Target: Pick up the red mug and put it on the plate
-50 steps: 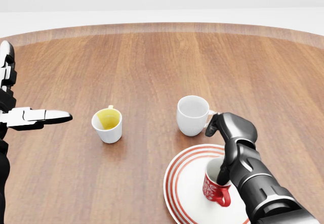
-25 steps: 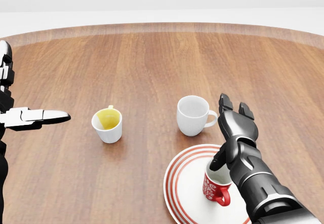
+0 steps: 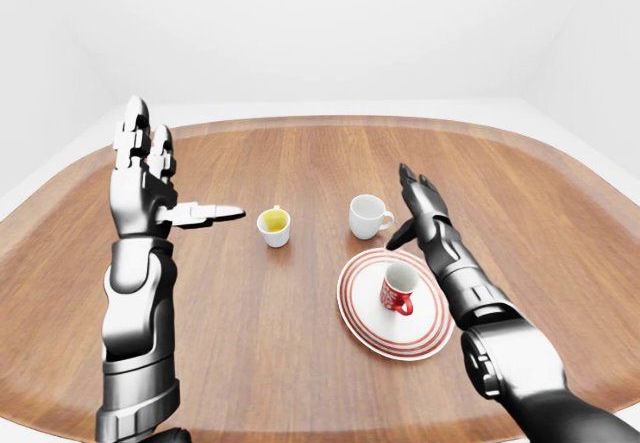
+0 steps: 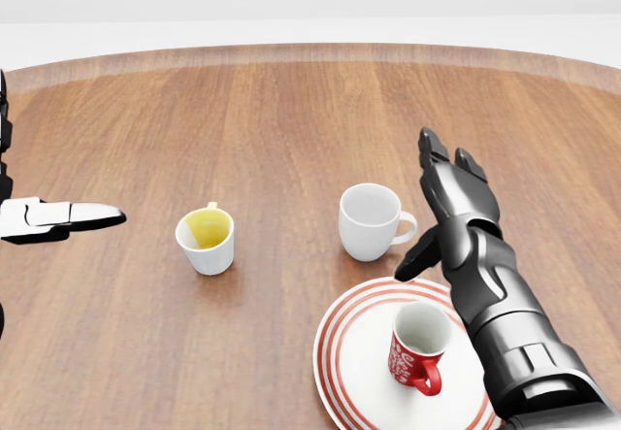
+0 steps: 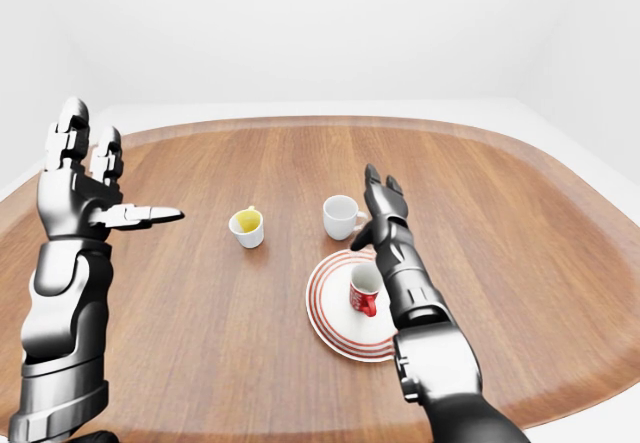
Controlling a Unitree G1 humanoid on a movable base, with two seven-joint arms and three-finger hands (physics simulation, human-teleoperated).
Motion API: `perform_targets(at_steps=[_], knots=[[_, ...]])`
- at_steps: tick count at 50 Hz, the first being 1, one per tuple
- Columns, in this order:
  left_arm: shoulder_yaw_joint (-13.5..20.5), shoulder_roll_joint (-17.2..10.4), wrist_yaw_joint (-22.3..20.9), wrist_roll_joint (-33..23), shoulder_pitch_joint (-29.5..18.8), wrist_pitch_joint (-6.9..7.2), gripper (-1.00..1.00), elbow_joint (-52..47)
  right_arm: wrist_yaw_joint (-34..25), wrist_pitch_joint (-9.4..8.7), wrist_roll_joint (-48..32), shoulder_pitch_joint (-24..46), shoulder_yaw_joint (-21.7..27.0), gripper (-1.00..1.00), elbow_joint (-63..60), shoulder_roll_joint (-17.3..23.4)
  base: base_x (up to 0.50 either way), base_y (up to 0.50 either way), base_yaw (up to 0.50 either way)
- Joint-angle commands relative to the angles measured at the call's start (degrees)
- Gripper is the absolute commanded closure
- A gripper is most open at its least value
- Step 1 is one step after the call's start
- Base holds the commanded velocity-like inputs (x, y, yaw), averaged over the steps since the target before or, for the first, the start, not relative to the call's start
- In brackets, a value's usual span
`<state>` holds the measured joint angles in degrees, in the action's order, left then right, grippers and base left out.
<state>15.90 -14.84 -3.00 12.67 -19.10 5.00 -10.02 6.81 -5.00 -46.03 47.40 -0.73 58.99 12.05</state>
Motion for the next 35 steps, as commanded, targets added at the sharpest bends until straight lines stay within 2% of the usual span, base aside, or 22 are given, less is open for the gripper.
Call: perform_targets(at_steps=[1, 5, 10, 18, 27, 35], knots=[[0.6, -0.5, 0.3, 0.8, -0.2, 0.0, -1.0, -2.9, -11.4, 0.0, 3.8, -3.2, 2.5, -1.0, -21.5, 0.9, 0.0, 0.0, 0.0], [0.7, -0.5, 0.4, 0.8, 0.0, 0.0, -1.0, -4.1, -18.7, 0.0, 7.4, -5.7, 4.3, -1.0, -35.6, 0.6, 0.0, 0.0, 0.0], [1.0, -0.7, 0.5, 1.0, -0.2, 0.0, -1.0, -5.5, -23.3, 0.0, 10.9, -6.5, 5.8, -1.0, -45.8, 1.4, 0.0, 0.0, 0.0], [1.0, -0.8, 0.6, 1.1, -0.6, 0.0, -1.0, -6.1, -23.8, 0.0, 16.3, -7.1, 7.4, -1.0, -50.7, 3.1, 0.0, 0.0, 0.0], [0.8, -0.5, 0.7, 0.8, -0.2, 0.0, -1.0, -7.8, -26.3, 0.0, 28.4, -8.2, 10.1, -1.0, -59.1, 4.9, 0.0, 0.0, 0.0], [0.4, -0.2, 0.4, 0.3, -0.4, 0.0, -1.0, -6.9, -24.5, 0.0, 37.9, -8.6, 11.5, -1.0, -61.7, 5.4, 0.0, 0.0, 0.0]])
